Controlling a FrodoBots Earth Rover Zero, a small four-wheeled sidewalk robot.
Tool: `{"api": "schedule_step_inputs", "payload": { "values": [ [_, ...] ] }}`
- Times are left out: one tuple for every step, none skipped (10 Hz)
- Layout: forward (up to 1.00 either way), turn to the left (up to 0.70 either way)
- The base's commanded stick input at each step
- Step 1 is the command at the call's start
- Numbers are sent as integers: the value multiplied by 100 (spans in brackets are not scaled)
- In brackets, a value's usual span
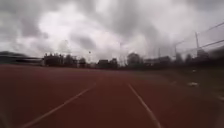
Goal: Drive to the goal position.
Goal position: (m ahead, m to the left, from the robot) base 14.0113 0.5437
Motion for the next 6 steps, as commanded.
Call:
{"api": "schedule_step_inputs", "payload": {
  "values": [
    [100, -36],
    [100, -36],
    [100, -26],
    [100, -7],
    [100, 0],
    [100, 0]
  ]
}}
